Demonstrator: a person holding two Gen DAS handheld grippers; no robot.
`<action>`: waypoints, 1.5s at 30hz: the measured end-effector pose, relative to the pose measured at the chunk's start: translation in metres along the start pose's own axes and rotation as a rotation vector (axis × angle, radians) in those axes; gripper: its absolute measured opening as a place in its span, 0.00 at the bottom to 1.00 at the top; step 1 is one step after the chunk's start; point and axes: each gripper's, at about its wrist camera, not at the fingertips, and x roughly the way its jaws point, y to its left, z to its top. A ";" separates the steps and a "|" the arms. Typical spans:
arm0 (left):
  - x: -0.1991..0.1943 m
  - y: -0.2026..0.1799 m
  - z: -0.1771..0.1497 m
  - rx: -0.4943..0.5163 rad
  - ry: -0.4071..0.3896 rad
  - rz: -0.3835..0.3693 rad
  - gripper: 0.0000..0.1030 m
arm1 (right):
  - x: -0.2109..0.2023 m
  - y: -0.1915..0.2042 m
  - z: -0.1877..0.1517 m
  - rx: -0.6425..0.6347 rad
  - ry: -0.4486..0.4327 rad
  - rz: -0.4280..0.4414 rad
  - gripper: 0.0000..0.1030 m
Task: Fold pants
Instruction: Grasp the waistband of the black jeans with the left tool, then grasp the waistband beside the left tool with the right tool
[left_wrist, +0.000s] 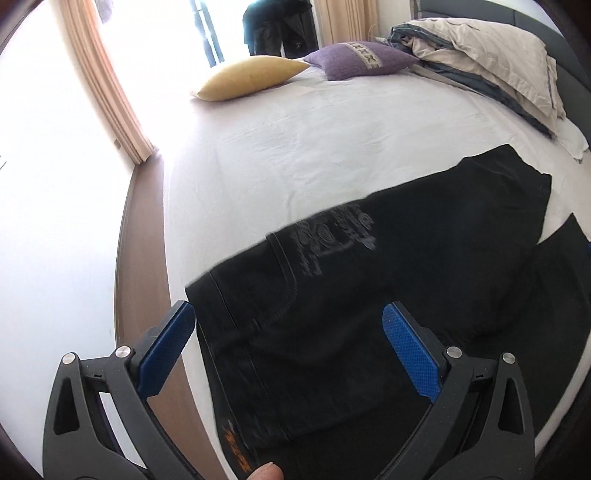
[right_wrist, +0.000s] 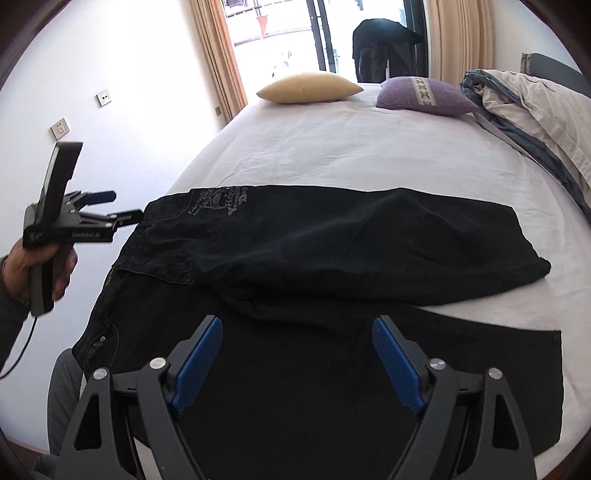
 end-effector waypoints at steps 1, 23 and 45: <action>0.014 0.008 0.013 0.040 0.018 -0.003 1.00 | 0.005 -0.005 0.006 -0.006 0.005 0.016 0.75; 0.173 0.069 0.057 0.248 0.332 -0.338 0.43 | 0.094 -0.006 0.063 -0.232 0.086 0.208 0.66; 0.060 0.020 -0.015 0.456 -0.115 -0.035 0.07 | 0.204 0.039 0.182 -0.696 0.202 0.208 0.45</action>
